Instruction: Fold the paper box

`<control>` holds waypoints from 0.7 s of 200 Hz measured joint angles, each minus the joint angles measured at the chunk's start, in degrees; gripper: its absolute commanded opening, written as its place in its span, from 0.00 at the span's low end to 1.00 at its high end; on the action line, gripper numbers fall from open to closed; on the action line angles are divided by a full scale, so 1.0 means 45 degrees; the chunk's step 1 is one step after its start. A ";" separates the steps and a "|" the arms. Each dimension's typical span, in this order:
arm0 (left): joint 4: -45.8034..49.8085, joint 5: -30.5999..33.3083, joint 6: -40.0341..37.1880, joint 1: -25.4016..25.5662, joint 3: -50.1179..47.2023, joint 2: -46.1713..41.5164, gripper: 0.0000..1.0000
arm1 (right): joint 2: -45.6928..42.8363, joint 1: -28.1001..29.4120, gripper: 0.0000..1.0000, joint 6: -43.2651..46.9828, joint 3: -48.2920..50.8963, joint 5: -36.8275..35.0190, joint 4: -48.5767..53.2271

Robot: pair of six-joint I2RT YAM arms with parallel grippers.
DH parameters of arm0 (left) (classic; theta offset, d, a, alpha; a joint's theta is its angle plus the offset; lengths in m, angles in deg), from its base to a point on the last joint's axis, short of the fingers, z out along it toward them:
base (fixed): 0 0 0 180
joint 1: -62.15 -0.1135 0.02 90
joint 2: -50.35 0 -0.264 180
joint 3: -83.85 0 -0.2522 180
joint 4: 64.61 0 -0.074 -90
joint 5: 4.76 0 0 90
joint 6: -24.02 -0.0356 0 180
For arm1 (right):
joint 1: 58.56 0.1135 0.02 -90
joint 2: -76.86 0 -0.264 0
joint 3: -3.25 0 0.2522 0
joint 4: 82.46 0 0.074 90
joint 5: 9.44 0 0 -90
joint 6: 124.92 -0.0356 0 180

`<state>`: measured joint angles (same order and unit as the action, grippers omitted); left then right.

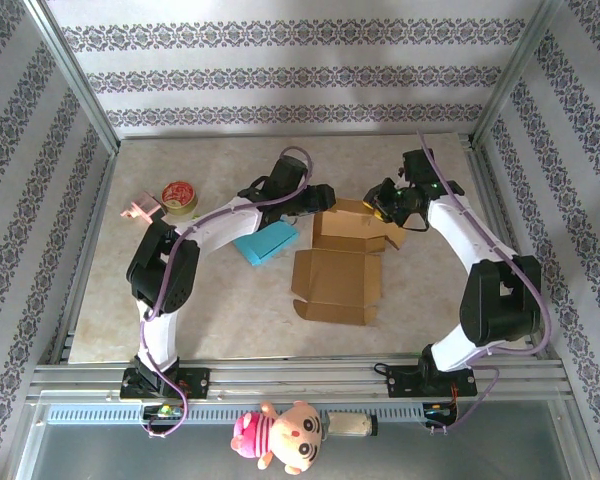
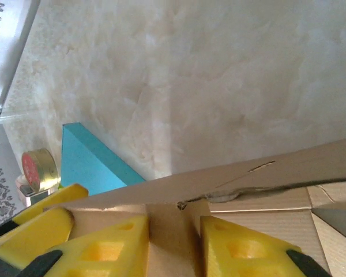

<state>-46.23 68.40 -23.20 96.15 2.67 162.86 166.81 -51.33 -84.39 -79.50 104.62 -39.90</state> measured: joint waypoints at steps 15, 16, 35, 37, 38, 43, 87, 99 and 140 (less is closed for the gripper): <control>-0.0121 -0.0068 0.0034 0.0005 -0.0068 -0.0015 0.57 | -0.0165 -0.0029 0.41 -0.0121 0.0209 0.0039 -0.0107; -0.0121 -0.0073 0.0034 0.0005 -0.0068 -0.0015 0.57 | -0.0180 -0.0039 0.41 -0.0083 0.0219 0.0044 -0.0107; -0.0136 -0.0175 0.0024 0.0044 -0.0131 -0.0063 0.57 | -0.0393 -0.0078 0.53 0.0063 0.0461 0.0078 -0.0063; -0.0146 -0.0175 0.0019 0.0053 -0.0151 -0.0068 0.57 | -0.0432 -0.0078 0.55 0.0165 0.0495 0.0068 -0.0053; -0.0146 -0.0175 0.0019 0.0053 -0.0155 -0.0078 0.57 | -0.0447 -0.0078 0.55 0.0199 0.0510 0.0063 -0.0044; -0.0151 -0.0180 -0.0015 0.0063 -0.0204 -0.0117 0.57 | -0.0588 -0.0083 0.57 0.0238 0.0622 0.0000 0.0005; -0.0180 -0.0219 -0.0204 0.0117 -0.0563 -0.0408 0.56 | -0.3968 -0.0083 0.54 0.0806 0.3555 -0.1540 -0.0083; -0.0185 -0.0219 -0.0253 0.0121 -0.0602 -0.0442 0.56 | -0.4833 -0.0083 0.52 0.0782 0.4561 -0.1962 -0.0238; -0.0185 -0.0214 -0.0442 0.0170 -0.0597 -0.0447 0.56 | -0.4998 0.0233 0.55 0.0738 0.7368 -0.2973 -0.2166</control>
<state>-47.06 67.43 -25.18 96.91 -0.02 160.85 144.32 -50.29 -81.07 -46.34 91.24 -49.65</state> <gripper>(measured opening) 0.558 0.521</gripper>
